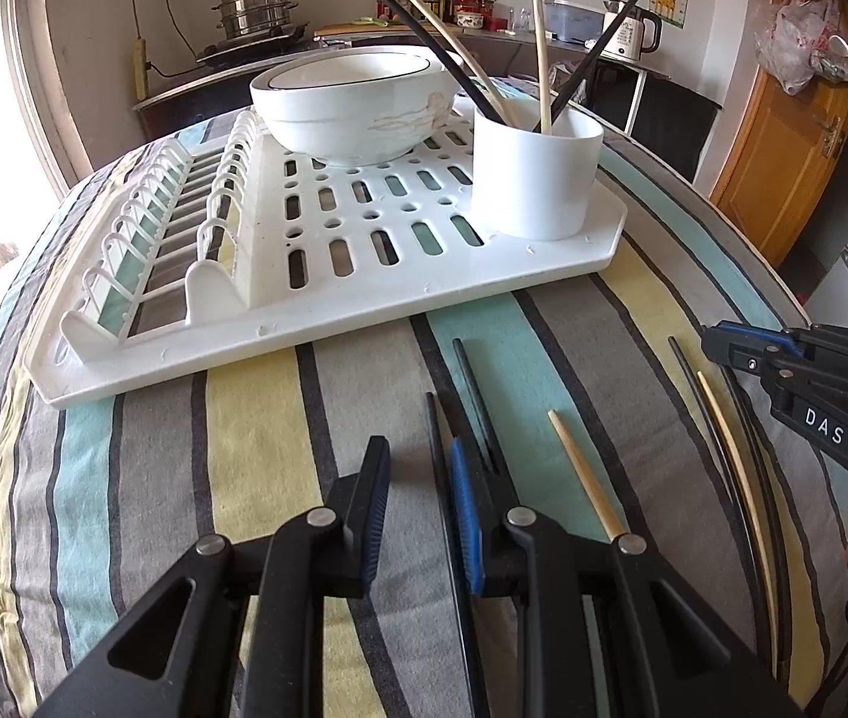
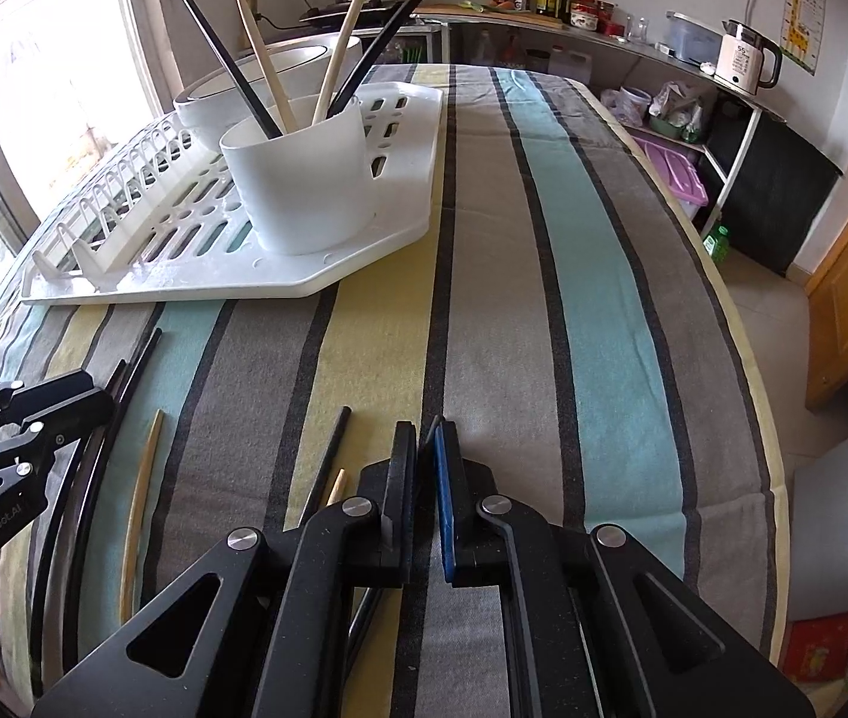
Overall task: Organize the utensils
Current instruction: 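Close the left tool on a black chopstick while the right tool grasps another chopstick, then lift both held chopsticks and carry them over the white cup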
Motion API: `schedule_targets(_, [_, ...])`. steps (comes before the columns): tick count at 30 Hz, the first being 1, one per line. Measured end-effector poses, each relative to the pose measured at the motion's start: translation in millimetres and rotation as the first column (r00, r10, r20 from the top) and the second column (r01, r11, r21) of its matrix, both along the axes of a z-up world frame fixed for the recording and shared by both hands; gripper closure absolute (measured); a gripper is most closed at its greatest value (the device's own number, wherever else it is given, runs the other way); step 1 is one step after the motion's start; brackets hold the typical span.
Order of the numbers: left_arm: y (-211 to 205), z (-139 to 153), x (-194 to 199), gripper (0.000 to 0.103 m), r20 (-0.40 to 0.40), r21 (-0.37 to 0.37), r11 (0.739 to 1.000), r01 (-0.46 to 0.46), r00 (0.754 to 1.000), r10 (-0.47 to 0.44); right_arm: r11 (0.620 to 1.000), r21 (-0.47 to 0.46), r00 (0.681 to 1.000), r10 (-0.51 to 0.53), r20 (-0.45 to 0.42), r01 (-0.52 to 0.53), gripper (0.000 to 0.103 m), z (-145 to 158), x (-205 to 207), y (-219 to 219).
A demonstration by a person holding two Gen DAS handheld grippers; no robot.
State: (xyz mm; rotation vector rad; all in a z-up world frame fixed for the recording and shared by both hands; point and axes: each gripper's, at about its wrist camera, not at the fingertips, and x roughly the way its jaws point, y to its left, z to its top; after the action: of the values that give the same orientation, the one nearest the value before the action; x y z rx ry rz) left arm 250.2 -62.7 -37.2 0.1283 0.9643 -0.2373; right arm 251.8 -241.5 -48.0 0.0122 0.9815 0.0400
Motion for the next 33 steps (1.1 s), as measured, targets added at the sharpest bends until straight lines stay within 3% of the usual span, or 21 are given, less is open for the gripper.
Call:
schedule_targets(6, [-5,0,10,0.081,-0.017,0.014,1.0,0.016,1.0,-0.016,1.0,0.003,1.0,-0.006,0.004,0.006,0.097,0,-1,-1])
schedule_targets(11, [-10,0,8,0.097,-0.014,0.019,0.999,0.026,1.0,-0.026,1.0,0.029,1.0,-0.01,0.005,0.01,0.097,0,-1,-4])
schedule_targets(19, [-3,11,6,0.098,-0.005,-0.012,1.0,0.006,1.0,-0.006,0.997,0.076,0.998,-0.006,0.059,0.001,0.098,19,-13,-8])
schedule_targets(26, [10,58,-10,0.098,0.096,-0.06,0.998,0.003,0.995,0.003,0.995,0.102,0.985,-0.009,0.173,-0.009,0.098,63,-29,-12])
schedule_targets(33, [23,117,-32,0.099,0.224,-0.111,0.994,0.008,0.975,0.017,0.994,0.107,0.953,-0.01,0.304,-0.024,0.099,110,-54,-11])
